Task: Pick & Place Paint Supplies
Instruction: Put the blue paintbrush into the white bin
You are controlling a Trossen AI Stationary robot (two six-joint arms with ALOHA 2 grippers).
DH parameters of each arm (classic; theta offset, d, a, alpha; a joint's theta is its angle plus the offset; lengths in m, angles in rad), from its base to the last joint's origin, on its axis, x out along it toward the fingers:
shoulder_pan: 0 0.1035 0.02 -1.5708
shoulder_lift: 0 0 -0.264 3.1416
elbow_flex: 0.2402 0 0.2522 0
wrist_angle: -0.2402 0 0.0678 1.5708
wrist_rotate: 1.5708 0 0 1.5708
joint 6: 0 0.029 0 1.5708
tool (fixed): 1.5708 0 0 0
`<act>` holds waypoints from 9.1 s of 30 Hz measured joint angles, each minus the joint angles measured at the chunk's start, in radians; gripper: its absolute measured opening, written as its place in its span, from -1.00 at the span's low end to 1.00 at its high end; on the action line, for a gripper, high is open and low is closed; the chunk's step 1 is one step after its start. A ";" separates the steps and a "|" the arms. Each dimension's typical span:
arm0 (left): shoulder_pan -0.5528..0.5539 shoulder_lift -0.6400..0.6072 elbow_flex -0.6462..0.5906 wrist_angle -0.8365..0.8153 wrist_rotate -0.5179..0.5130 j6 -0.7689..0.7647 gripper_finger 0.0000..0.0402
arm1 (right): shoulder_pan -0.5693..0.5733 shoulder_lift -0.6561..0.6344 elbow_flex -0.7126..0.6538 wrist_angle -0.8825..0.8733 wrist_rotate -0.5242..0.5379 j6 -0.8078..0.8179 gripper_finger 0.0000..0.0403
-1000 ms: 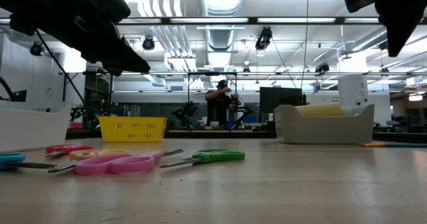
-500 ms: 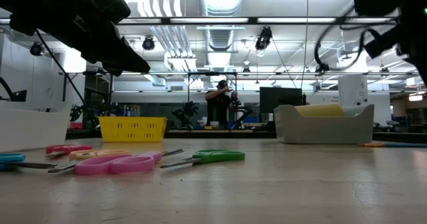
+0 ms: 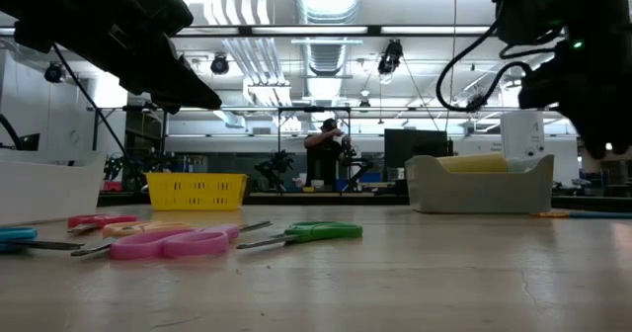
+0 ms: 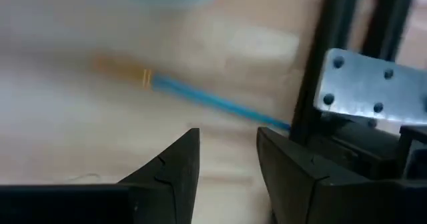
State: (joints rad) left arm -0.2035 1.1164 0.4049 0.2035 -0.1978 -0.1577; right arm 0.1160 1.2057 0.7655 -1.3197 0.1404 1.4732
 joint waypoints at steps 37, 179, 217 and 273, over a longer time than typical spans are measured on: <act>0.000 0.000 0.000 0.000 0.000 0.001 -0.65 | -0.018 0.009 -0.272 0.465 0.150 0.103 -0.27; 0.000 0.000 0.000 0.000 0.000 -0.002 -0.65 | -0.019 0.009 -0.075 0.739 -0.009 -0.800 -0.89; 0.000 0.000 0.000 0.002 -0.003 0.001 -0.65 | -0.019 0.627 -0.047 2.531 -0.002 -1.453 -0.89; 0.000 0.000 0.001 0.016 -0.188 0.397 -0.55 | -0.018 0.657 0.092 2.415 -0.011 -1.599 -0.89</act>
State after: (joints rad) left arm -0.2039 1.1160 0.4061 0.2192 -0.3858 0.2395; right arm 0.0978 1.8626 0.8577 1.0951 0.1298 -0.1260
